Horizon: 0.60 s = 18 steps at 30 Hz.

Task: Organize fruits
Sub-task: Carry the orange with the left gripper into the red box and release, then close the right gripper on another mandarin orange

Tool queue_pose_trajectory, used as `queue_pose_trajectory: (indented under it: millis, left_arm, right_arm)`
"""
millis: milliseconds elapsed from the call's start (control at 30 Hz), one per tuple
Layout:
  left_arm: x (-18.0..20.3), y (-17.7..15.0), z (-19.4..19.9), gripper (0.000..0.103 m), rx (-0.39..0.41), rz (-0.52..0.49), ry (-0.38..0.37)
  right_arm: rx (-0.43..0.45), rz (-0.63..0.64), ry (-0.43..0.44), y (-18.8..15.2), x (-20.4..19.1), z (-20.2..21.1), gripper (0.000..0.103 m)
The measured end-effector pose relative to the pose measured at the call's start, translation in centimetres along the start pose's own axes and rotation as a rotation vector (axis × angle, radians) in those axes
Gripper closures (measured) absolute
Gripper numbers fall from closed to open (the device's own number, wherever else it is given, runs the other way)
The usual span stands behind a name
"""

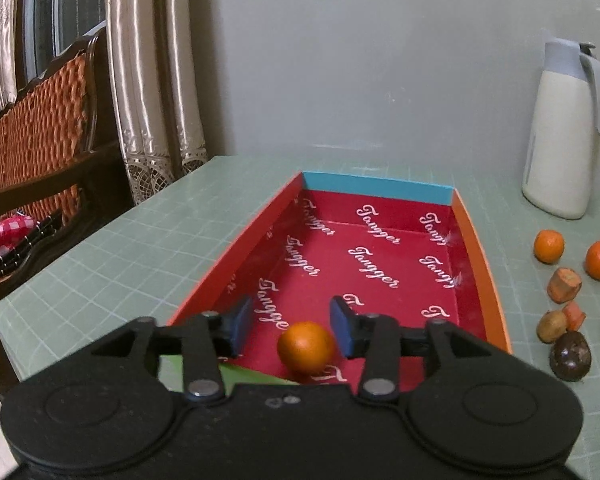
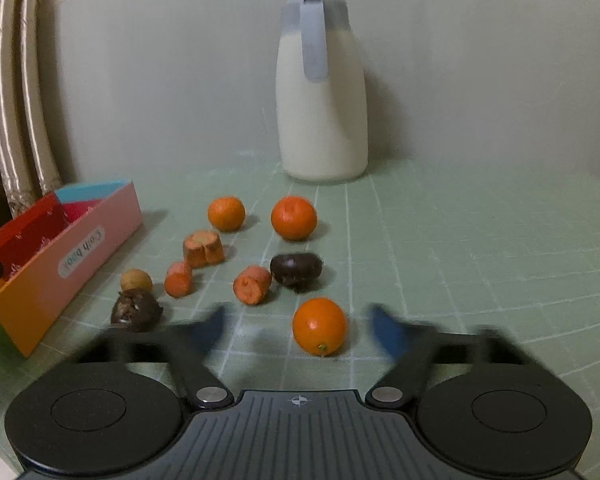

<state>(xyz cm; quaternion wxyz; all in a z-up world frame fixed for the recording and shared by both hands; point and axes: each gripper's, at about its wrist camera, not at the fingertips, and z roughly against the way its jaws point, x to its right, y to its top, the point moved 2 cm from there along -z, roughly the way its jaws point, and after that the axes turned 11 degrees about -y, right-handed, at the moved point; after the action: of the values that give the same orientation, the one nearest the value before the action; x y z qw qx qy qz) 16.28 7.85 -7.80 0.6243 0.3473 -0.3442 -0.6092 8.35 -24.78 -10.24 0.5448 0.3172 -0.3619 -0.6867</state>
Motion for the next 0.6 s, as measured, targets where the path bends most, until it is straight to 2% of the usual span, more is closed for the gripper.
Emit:
queue_pose_trajectory:
  millis: [33,67,167,233,300,333,467,600]
  left_arm:
    - [-0.1,0.0,0.2,0.036,0.007,0.005,0.007]
    - [-0.3,0.1,0.4,0.027,0.019,0.009,0.016]
    - [-0.5,0.4,1.6,0.025,0.068,0.009,0.012]
    - [-0.6,0.6,2.2,0.018,0.097,-0.002,0.035]
    - [-1.0,0.8,2.6,0.017,0.117,0.013,0.047]
    - [-1.4,0.9,2.9,0.016,0.126,0.026,0.055]
    - [-3.6,1.1,3.6,0.010,0.153,0.092,0.114]
    - [-5.8,1.0,3.9,0.010,0.151,0.151,0.159]
  right_arm:
    - [-0.020,-0.013,-0.002,-0.1,0.1,-0.5,0.046]
    - [-0.032,-0.022,-0.007,-0.1,0.2,-0.7,0.046]
    - [-0.026,-0.022,-0.007,0.0,0.1,-0.8,0.046]
    - [-0.012,-0.003,-0.016,-0.1,-0.2,-0.7,0.050]
    - [0.003,0.018,-0.040,-0.1,-0.4,-0.7,0.069]
    - [0.004,0.017,-0.044,-0.2,-0.4,-0.8,0.072]
    - [0.007,0.008,-0.048,-0.2,-0.4,-0.8,0.072]
    - [0.036,-0.027,0.030,0.2,-1.3,-0.2,0.073]
